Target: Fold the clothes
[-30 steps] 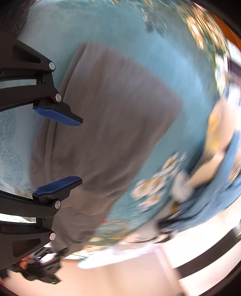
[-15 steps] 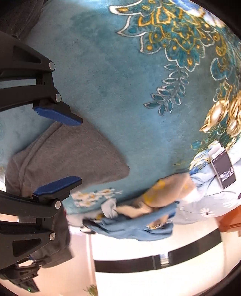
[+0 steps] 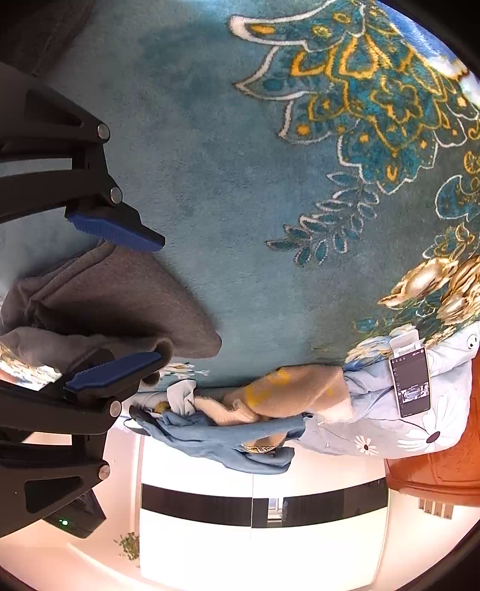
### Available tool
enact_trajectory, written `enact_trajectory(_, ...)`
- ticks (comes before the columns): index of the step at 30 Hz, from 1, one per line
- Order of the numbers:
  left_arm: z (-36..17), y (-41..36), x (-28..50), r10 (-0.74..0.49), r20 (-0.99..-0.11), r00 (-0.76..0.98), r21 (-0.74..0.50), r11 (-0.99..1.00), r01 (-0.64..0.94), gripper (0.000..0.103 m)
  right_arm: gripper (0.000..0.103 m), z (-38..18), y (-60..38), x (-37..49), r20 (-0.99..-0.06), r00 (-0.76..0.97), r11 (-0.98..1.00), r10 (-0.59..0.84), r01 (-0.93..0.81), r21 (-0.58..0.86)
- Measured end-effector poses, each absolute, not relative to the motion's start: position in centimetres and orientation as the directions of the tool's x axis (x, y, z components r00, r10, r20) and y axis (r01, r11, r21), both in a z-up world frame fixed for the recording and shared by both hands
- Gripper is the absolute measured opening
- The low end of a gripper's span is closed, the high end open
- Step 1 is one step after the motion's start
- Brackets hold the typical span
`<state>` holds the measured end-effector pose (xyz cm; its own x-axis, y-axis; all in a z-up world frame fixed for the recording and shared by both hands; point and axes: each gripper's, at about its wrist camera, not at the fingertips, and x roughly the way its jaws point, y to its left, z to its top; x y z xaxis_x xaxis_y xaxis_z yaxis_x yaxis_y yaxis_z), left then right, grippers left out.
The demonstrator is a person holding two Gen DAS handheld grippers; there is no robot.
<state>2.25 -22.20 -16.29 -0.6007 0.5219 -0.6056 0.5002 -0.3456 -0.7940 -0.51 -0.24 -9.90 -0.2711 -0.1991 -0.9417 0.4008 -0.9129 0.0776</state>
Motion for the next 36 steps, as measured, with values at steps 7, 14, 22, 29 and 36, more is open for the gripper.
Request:
enact_trajectory(7,-15.7,-21.7,2.1,0.554,-0.586,-0.591,-0.809,-0.369,0.457,0.063,0.041,-7.3,2.1,1.5,-0.906,-0.239,-0.858,-0.348,0.469,0.206)
enact_trajectory(14,-13.1,-16.0,-0.1,0.621,-0.615,-0.486,-0.780,-0.569,0.261,0.064,0.045,-6.8,12.8,1.2,-0.894,-0.297,-0.938,-0.335,0.195,0.286)
enact_trajectory(22,-11.7,-8.0,-4.6,0.569,-0.759,-0.317,-0.594,-0.804,-0.022,0.064,0.045,-8.1,21.2,2.5,-0.899,-0.298,-0.942,-0.323,0.010,0.335)
enact_trajectory(29,-11.3,-4.8,-4.8,0.552,-0.797,-0.245,-0.528,-0.834,-0.160,0.062,0.045,-8.9,24.9,2.9,-0.894,-0.300,-0.929,-0.333,-0.058,0.365)
enact_trajectory(36,-11.6,-6.2,-3.5,0.590,-0.779,-0.211,-0.577,-0.807,-0.123,0.056,0.045,-10.8,26.1,2.9,-0.891,-0.272,-0.912,-0.362,-0.094,0.399)
